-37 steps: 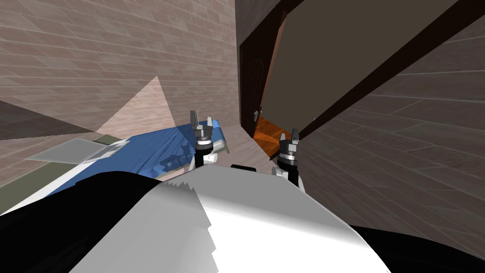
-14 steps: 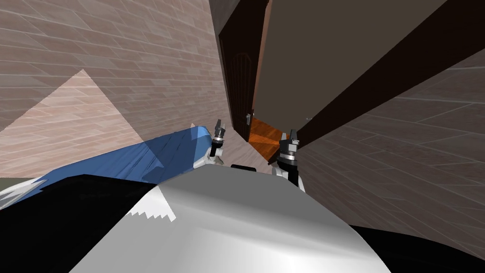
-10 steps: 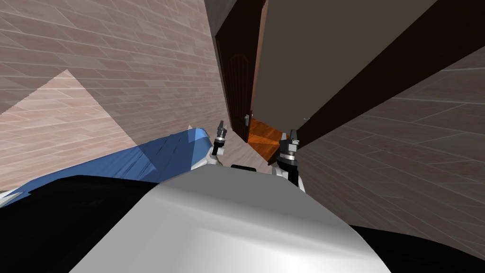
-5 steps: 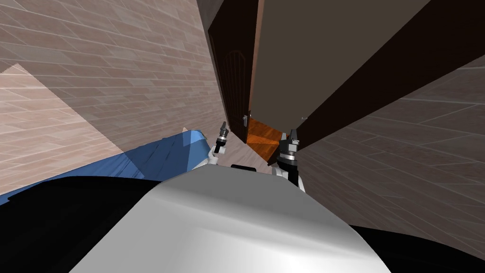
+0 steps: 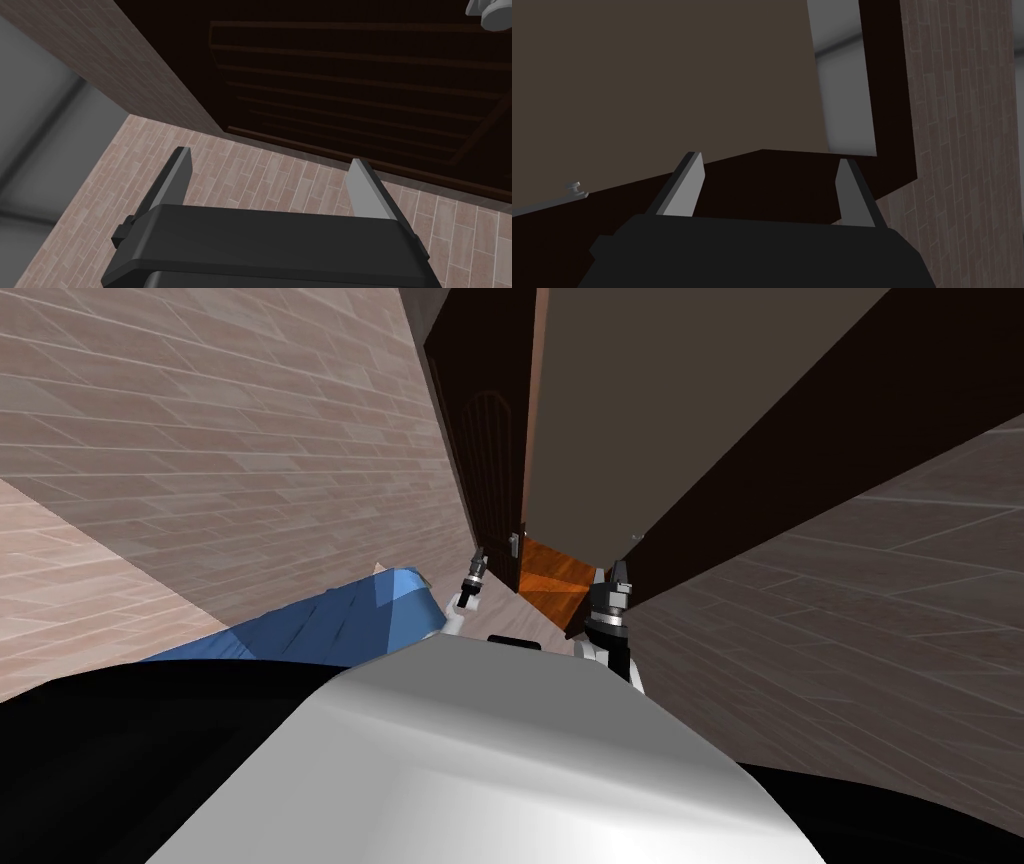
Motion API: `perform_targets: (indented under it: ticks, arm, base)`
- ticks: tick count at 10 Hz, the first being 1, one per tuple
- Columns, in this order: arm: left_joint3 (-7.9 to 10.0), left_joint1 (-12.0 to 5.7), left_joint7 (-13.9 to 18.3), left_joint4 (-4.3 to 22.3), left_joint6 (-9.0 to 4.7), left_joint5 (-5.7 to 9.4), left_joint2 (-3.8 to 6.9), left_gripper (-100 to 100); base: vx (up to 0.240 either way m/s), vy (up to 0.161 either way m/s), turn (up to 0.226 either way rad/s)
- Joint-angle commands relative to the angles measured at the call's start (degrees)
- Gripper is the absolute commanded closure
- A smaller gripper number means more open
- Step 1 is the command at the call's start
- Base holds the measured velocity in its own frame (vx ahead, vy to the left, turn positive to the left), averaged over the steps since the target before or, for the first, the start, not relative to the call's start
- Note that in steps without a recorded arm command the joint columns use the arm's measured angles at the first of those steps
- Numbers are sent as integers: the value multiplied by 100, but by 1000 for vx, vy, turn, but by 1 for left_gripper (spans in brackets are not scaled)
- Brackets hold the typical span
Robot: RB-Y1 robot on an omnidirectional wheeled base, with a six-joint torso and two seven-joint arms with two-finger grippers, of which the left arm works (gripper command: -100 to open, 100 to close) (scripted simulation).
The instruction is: Push the door open
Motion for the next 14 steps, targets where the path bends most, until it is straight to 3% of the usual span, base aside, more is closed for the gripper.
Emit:
perform_targets:
  ticks: [1,14]
  arm:
    - [9,-171,15,286,-30,-16,4,-100]
    - [32,-1413,153,2528,-101,-150,-63,-100]
  base:
    - [98,48,-97]
    - [81,62,-92]
